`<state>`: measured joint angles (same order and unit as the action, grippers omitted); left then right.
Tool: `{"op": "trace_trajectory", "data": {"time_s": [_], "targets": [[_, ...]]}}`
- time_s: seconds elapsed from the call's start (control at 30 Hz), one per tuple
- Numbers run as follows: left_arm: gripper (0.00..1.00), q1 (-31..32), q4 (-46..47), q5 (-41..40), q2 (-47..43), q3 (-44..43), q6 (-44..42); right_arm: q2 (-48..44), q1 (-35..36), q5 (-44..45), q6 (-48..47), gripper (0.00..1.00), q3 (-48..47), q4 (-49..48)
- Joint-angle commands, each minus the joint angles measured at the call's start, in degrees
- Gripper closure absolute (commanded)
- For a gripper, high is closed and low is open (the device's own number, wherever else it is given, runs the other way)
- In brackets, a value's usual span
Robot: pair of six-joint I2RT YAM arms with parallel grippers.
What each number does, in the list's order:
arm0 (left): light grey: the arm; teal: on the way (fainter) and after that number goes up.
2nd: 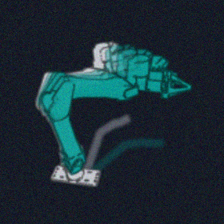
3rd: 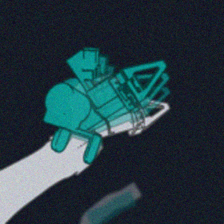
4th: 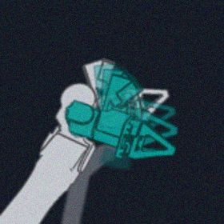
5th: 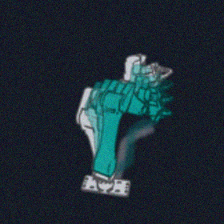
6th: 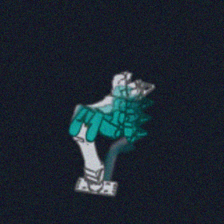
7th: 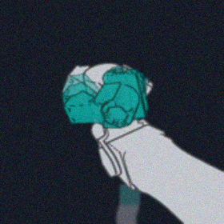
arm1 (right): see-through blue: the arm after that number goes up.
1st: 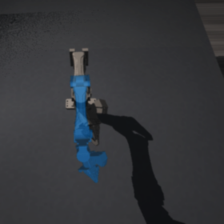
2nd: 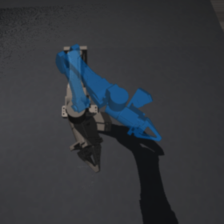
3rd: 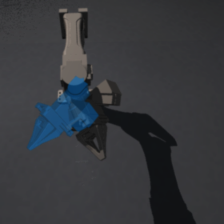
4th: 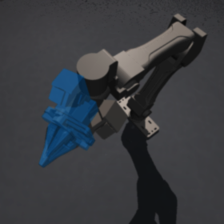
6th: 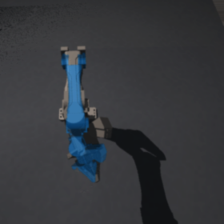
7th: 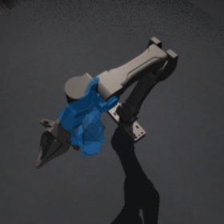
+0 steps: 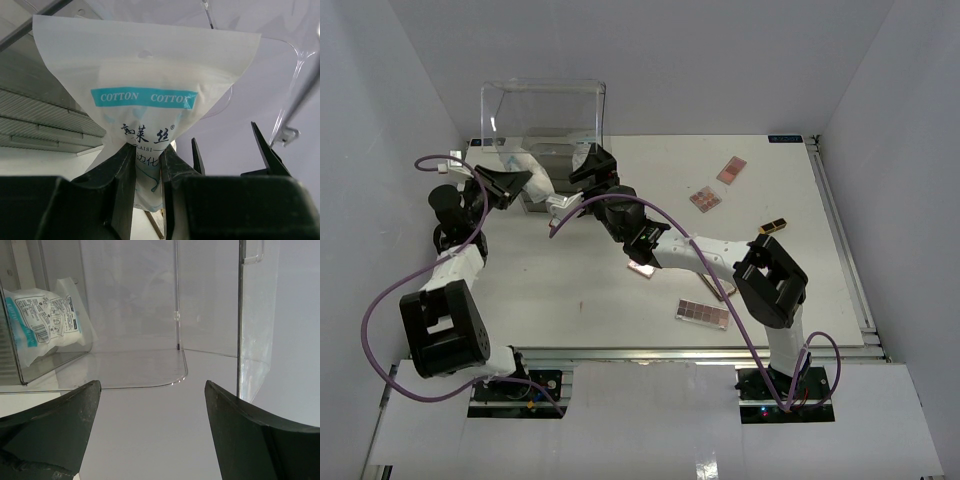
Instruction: Organize the makeup
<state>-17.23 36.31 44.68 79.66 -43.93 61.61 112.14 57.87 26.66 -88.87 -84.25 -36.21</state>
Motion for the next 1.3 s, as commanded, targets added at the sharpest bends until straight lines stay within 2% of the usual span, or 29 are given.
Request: {"op": "trace_trajectory", "data": {"time_s": [0.0, 0.77, 1.27], "targets": [[0.83, 2.09, 3.50, -1.70, 3.22, -4.98, 1.49, -1.57, 0.23, 0.59, 0.63, 0.10, -2.76, -5.65], [0.81, 5.34, 15.60, -10.45, 15.82, -10.69, 18.40, -0.94, 0.30, 0.59, 0.91, 0.09, -3.04, -5.47], [0.79, 6.35, 12.44, -15.72, 19.18, -14.23, 18.32, -0.58, 0.32, 0.30, 0.72, 0.10, -2.59, -5.54]]}}
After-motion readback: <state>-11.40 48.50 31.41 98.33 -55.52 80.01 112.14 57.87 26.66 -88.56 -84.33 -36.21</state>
